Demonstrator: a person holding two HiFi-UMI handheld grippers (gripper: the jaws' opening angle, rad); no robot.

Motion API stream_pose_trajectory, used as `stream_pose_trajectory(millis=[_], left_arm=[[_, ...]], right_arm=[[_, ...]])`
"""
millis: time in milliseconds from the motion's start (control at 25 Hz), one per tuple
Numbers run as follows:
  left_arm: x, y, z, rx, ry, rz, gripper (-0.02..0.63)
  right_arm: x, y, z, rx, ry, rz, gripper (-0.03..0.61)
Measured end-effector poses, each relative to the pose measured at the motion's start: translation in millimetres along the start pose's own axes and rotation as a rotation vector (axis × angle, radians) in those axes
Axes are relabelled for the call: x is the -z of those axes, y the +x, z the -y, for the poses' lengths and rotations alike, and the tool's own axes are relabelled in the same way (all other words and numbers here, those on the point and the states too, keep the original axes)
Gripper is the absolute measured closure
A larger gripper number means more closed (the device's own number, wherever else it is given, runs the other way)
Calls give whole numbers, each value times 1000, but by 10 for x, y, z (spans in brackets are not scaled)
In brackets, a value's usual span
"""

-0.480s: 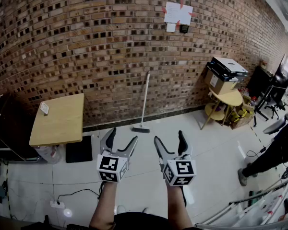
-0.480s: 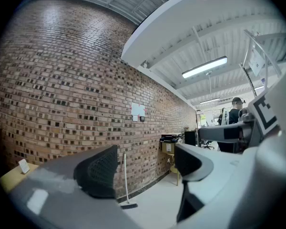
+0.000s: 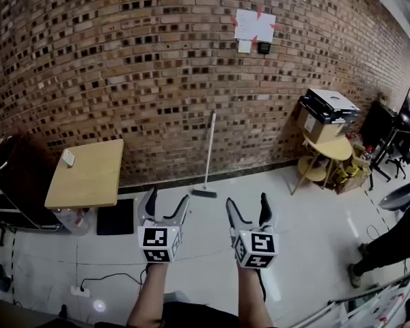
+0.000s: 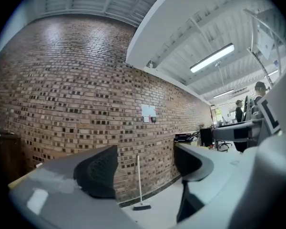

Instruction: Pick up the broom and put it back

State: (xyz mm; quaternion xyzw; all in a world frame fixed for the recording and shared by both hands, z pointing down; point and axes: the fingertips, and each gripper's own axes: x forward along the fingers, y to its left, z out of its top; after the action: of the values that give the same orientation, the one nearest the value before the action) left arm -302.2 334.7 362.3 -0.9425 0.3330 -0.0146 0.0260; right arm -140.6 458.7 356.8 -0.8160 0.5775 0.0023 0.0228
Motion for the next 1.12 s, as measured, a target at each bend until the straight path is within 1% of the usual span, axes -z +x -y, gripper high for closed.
stream_pose_trajectory(millis=[160,280,400,520,600,680,840,920,1000,1120], left_arm=[[26,143,-104,-29,10,-17,236],[107,358,-132,-15,7,-29,236],[251,693,-251,3,-12,-37,236],[334,1154,-471,7,-39,-29,236],[321,1480,-626,15,-45,-22,236],[225,1779,-828,18,-31,-6,236],[-87,2352,-1264,17,-7,52,238],[-90,2588,-1438,30,-6,47,239],[-10,2822,-1564,51,-17,29,241],[125,3123,-1659,89,-62,2,241]], right_arm=[[67,151,103,-1,12,-12,164],[135,355,186,10,12,-24,164],[269,687,188,9,6,-45,164],[337,1156,157,-4,-4,-53,164],[300,1504,130,-19,-3,-47,164],[191,1841,94,-21,-7,-24,164],[-35,2570,84,-7,-8,15,173],[-16,2911,37,-8,-2,5,173],[32,3199,-18,-12,3,-9,173],[124,3528,-69,-22,-1,-28,173]])
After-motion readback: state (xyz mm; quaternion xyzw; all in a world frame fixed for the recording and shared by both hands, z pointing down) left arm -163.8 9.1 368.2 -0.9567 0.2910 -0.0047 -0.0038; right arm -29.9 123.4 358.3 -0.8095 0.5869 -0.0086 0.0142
